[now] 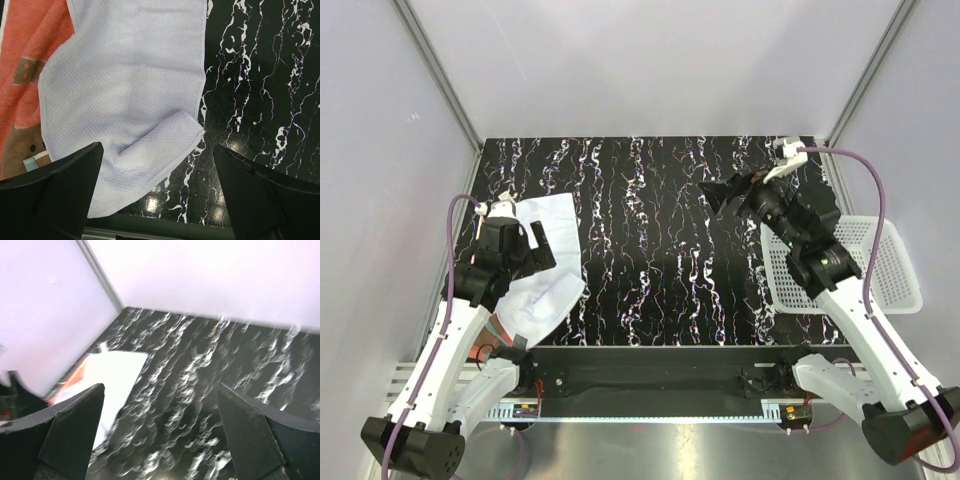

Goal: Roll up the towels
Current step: Grab a towel with the right arm

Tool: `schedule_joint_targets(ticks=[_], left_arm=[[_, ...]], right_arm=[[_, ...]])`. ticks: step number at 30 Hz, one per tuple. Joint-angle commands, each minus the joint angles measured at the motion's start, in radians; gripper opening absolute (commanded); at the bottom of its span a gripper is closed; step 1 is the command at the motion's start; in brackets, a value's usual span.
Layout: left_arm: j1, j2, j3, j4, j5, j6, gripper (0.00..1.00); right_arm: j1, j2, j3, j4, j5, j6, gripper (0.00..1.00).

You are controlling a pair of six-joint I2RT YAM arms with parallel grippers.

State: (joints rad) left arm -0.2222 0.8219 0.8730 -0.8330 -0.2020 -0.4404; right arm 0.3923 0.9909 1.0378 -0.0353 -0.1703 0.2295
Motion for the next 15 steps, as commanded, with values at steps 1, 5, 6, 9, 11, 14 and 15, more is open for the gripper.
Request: schedule_joint_targets(ticks=[1,5,6,9,11,14,15], left_arm=[[0.0,0.002,-0.008,0.052,0.052,0.025,0.99],[0.0,-0.006,-0.009,0.051,0.056,0.026,0.99],[0.0,-0.01,-0.011,0.055,0.055,0.023,0.99],[0.0,-0.021,-0.012,0.06,0.055,0.022,0.99],[0.0,-0.017,-0.012,0.055,0.044,0.019,0.99],[0.0,-0.018,-0.008,0.048,0.03,0.016,0.99],[0.0,-0.021,-0.008,0.046,0.03,0.014,0.99]], right_arm=[[-0.016,0.038,-0.145,-0.102,-0.056,0.353,1.0],[0.278,0.257,-0.05,-0.128,-0.016,0.357,1.0],[0.346,0.34,0.011,-0.139,0.155,0.337,1.0],[0.428,0.568,0.159,-0.181,0.085,0.37,0.93],[0.46,0.67,0.223,-0.199,0.08,0.383,0.89],[0.51,0.84,0.326,-0.183,0.045,0.404,0.8],[0.517,0.918,0.367,-0.166,-0.006,0.41,0.77]])
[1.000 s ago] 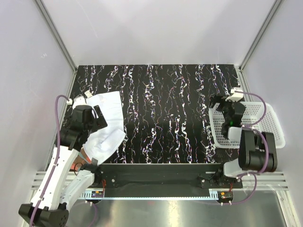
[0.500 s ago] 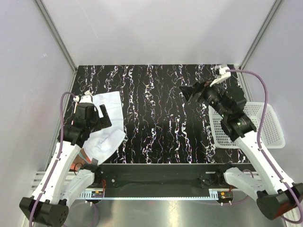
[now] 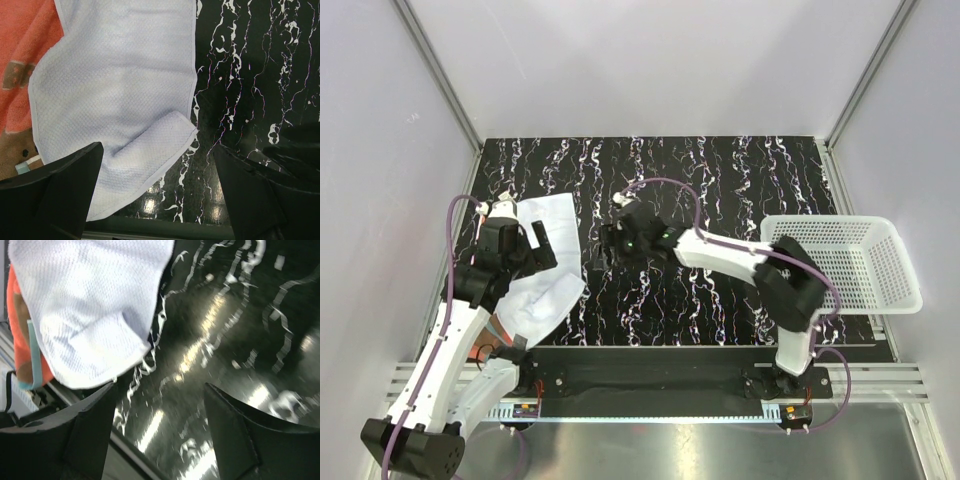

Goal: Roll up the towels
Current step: Grab a towel with the right arm

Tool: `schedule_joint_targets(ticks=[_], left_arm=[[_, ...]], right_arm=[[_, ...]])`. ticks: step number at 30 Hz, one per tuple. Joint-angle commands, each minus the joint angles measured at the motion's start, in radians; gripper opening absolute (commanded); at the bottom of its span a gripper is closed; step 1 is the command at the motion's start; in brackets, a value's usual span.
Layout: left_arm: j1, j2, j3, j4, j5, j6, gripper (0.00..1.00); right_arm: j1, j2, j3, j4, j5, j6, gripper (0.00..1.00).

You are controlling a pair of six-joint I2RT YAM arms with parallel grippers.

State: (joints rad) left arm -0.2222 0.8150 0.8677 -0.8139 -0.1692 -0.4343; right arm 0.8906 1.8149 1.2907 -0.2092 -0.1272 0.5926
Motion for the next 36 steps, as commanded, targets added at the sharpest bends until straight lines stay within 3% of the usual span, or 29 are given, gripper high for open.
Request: schedule_joint_targets(ticks=[1,6,10,15,23,25,32,36], left_arm=[[0.0,-0.02,-0.004,0.027,-0.006,0.006,0.99],[0.0,-0.031,-0.003,0.021,-0.03,0.002,0.99],[0.0,-0.027,-0.003,0.021,-0.042,-0.003,0.99],[0.0,-0.005,-0.002,0.019,-0.033,0.002,0.99],[0.0,0.003,-0.001,0.018,-0.029,0.002,0.99],[0.0,0.0,-0.003,0.019,-0.033,0.002,0.99],[0.0,0.012,-0.001,0.016,-0.035,-0.001,0.99],[0.0,0.015,-0.001,0.012,-0.046,-0.006,0.99]], right_arm=[[0.037,0.131,0.139,0.019,-0.064,0.052,0.75],[0.077,0.335,0.303,0.014,-0.104,0.049,0.68],[0.077,0.382,0.309,0.066,-0.137,0.076,0.64],[0.08,0.383,0.23,0.16,-0.163,0.134,0.59],[0.12,0.388,0.162,0.24,-0.193,0.177,0.34],[0.119,0.376,0.144,0.251,-0.186,0.173,0.32],[0.116,0.314,0.107,0.245,-0.106,0.151,0.16],[0.099,0.236,0.121,0.13,-0.043,0.113,0.1]])
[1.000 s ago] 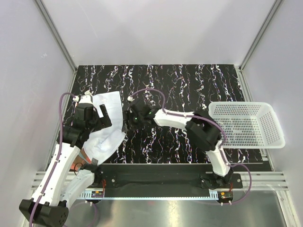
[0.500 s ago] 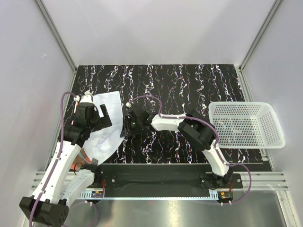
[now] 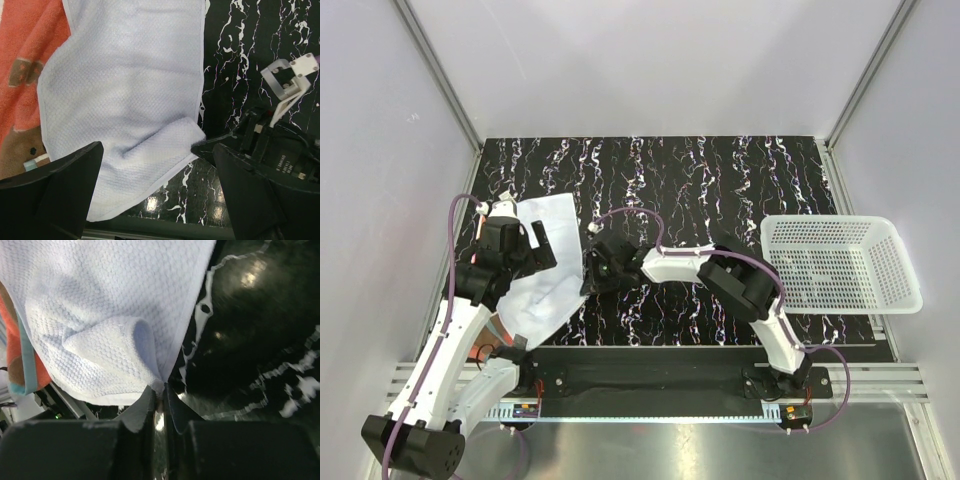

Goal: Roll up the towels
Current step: Grab a towel with the right arm, then move the towel to the center of the board

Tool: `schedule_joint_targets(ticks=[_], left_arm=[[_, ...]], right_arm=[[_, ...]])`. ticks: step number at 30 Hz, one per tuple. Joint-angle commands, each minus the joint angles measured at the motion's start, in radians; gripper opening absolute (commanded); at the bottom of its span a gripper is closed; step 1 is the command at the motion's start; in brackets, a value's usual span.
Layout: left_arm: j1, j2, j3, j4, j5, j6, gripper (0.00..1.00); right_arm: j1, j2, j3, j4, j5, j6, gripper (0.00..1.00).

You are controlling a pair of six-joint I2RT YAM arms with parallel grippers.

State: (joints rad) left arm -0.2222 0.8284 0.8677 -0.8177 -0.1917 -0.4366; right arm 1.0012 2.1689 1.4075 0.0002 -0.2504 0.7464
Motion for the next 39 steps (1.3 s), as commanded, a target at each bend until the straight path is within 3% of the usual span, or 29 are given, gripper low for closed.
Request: schedule_joint_targets(ticks=[1,9,16,24,29,34,39], left_arm=[[0.0,-0.002,0.001,0.012,-0.029,-0.004,0.99],[-0.002,0.02,0.034,-0.004,-0.028,0.001,0.99],[-0.002,0.194,0.16,0.092,-0.015,-0.001,0.99],[-0.003,0.679,0.437,0.186,0.03,0.028,0.99],[-0.005,1.008,0.71,0.186,0.083,0.09,0.99],[-0.029,1.19,0.882,0.245,0.214,0.154,0.97],[-0.052,1.359,1.037,0.262,0.25,0.185,0.96]], right_arm=[[-0.018,-0.147,0.002,-0.136,0.095,-0.059,0.09],[-0.139,-0.559,-0.12,-0.53,0.25,-0.137,0.02],[-0.277,-0.809,-0.344,-0.677,0.327,-0.142,0.04],[-0.325,-0.839,-0.403,-0.775,0.39,-0.156,0.06],[-0.331,-0.821,-0.413,-0.758,0.358,-0.154,0.06],[-0.331,-0.796,-0.436,-0.72,0.323,-0.145,0.05],[-0.331,-0.77,-0.444,-0.707,0.297,-0.15,0.04]])
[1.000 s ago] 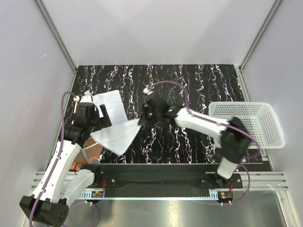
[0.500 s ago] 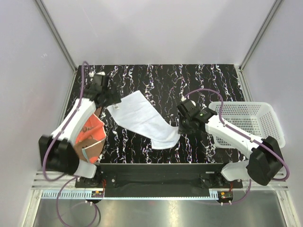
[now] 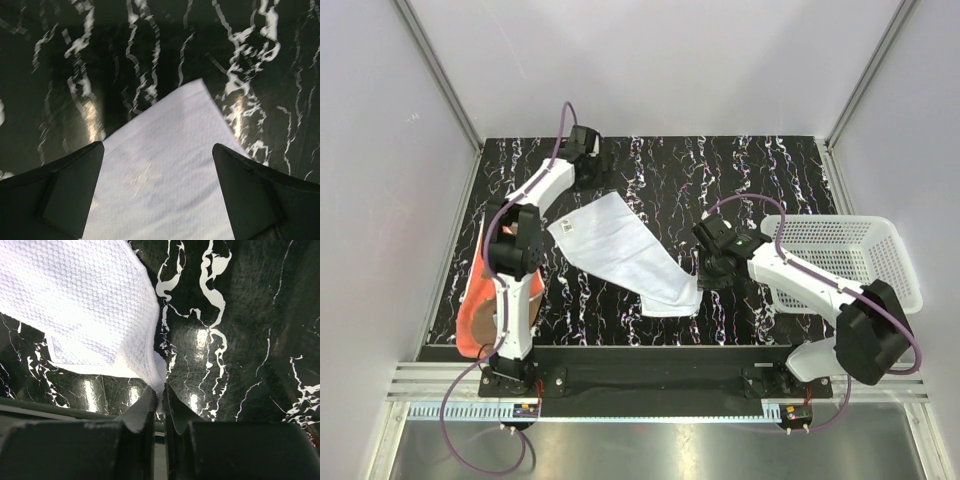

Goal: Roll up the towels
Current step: Move the towel to the center of the board, then flatten the towel

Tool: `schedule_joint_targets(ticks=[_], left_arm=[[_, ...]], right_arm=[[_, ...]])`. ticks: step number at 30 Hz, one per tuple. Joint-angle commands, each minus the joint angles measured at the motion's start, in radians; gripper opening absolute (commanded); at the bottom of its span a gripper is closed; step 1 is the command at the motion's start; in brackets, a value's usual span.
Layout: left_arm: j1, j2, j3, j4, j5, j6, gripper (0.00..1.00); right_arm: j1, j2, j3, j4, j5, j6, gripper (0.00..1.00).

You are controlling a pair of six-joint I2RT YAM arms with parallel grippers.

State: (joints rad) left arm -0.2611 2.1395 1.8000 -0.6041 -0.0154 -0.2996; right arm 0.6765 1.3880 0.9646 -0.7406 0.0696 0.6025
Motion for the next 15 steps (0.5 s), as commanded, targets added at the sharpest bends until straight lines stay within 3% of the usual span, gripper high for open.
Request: schedule_joint_targets(ticks=[1,4,11,14,15], left_arm=[[-0.013,0.086,0.125,0.046,0.084,0.044,0.94],[-0.021,0.129,0.16,0.053,0.121,0.04,0.92],[-0.073,0.23,0.237,-0.003,0.062,0.079,0.92],[-0.081,0.272,0.278,-0.043,0.023,0.079,0.9],[-0.081,0.28,0.289,-0.058,0.019,0.082,0.85]], right_arm=[[-0.006,0.017,-0.003,0.038,-0.03,-0.004,0.04],[-0.006,0.028,-0.01,0.05,-0.033,-0.01,0.04],[-0.006,0.077,-0.001,0.078,-0.053,-0.012,0.02],[-0.006,0.092,0.0,0.078,-0.056,-0.014,0.01],[-0.006,0.094,0.0,0.078,-0.059,-0.017,0.01]])
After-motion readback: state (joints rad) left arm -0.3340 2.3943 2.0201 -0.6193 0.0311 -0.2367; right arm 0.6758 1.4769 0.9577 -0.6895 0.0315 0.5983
